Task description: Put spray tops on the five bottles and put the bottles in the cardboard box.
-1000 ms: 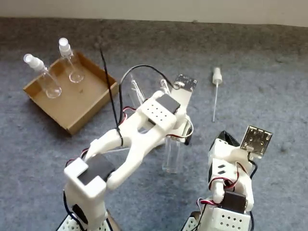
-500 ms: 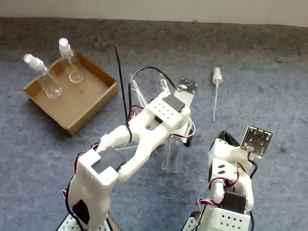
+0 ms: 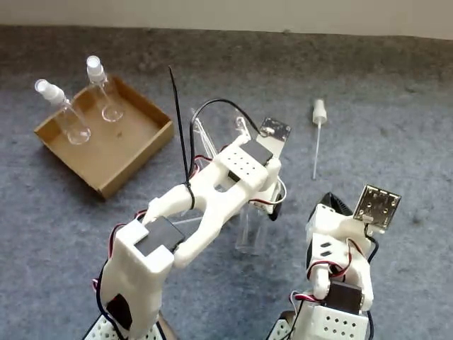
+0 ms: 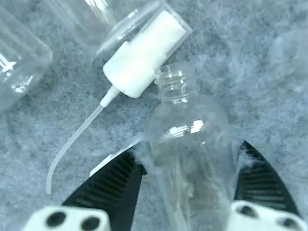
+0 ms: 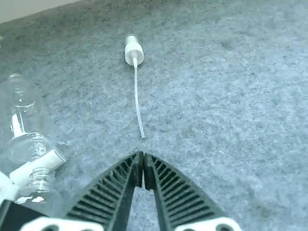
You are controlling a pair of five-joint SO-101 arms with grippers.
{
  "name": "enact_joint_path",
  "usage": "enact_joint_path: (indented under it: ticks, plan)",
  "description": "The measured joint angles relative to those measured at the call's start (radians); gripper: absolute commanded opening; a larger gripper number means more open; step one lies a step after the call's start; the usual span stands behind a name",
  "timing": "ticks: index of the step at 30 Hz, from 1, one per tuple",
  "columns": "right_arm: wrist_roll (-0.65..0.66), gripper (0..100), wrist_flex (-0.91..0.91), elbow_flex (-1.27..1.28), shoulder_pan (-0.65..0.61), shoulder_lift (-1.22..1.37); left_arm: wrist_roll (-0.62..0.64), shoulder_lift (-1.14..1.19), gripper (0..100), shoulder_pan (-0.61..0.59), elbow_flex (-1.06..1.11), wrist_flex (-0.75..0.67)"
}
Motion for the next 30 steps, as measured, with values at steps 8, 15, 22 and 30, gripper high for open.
enact_joint_path:
  ticks: [8, 15, 22, 30]
  plan:
    - [0.0, 0.7, 0.0, 0.0, 0.0, 0.0, 0.0, 0.0, 18, 0.0, 0.0, 0.003]
    - [0.0, 0.7, 0.0, 0.0, 0.0, 0.0, 0.002, 0.002, 9, 0.0, 0.0, 0.003]
    - [0.0, 0.7, 0.0, 0.0, 0.0, 0.0, 0.002, 0.002, 11, 0.0, 0.0, 0.003]
    - [0.0, 0.7, 0.0, 0.0, 0.0, 0.0, 0.0, -0.035, 11, -0.002, -0.081, 0.012]
